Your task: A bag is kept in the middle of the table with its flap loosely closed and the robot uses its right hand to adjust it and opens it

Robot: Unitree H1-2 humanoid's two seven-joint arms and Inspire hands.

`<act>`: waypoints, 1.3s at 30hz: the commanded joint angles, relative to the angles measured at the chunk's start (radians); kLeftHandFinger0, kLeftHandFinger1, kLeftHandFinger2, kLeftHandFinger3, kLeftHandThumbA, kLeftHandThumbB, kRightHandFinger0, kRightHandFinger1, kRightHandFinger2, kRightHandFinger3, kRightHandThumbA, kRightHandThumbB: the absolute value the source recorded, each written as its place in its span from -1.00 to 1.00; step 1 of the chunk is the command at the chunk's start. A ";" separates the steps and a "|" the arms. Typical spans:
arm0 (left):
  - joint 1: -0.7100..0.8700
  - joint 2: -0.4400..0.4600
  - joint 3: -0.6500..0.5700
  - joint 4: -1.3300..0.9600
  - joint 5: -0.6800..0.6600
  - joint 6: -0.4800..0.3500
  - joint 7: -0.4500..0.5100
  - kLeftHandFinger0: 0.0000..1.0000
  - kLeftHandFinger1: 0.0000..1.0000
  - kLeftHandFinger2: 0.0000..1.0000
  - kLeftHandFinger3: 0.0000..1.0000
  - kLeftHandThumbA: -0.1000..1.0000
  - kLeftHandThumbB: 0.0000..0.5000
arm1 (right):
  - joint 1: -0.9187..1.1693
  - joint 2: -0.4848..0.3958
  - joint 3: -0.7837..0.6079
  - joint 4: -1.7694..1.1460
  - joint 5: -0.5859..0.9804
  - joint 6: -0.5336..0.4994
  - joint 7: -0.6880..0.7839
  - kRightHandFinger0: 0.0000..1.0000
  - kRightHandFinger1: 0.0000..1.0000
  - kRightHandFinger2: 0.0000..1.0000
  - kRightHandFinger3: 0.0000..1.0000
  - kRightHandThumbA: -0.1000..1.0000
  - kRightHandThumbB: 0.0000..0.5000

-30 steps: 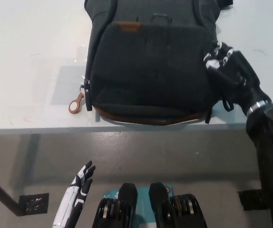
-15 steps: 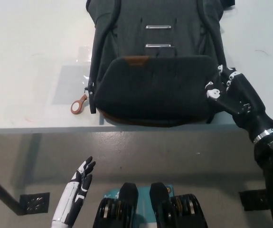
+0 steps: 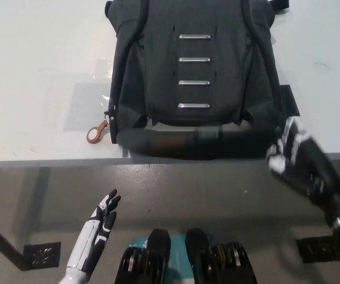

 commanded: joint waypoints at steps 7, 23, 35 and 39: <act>-0.050 0.022 0.014 -0.010 0.000 0.017 -0.004 1.00 1.00 1.00 1.00 1.00 -0.15 | 0.162 -0.106 0.108 -0.032 -0.179 -0.260 0.040 1.00 1.00 1.00 1.00 0.83 0.22; -0.111 0.031 0.029 0.006 -0.018 0.032 -0.010 1.00 1.00 1.00 1.00 1.00 -0.23 | 0.265 -0.096 0.066 0.121 -0.176 -0.342 0.016 1.00 1.00 1.00 1.00 1.00 -0.21; -0.113 0.022 0.038 -0.005 -0.037 0.040 -0.011 1.00 1.00 1.00 1.00 1.00 -0.13 | 0.323 -0.065 -0.054 0.071 -0.177 0.019 -0.025 1.00 1.00 1.00 1.00 1.00 -0.12; -0.095 0.013 0.038 -0.009 -0.036 0.020 -0.001 1.00 1.00 1.00 1.00 1.00 -0.11 | 0.346 0.013 -0.164 0.106 -0.047 -0.099 -0.043 1.00 1.00 1.00 1.00 1.00 0.00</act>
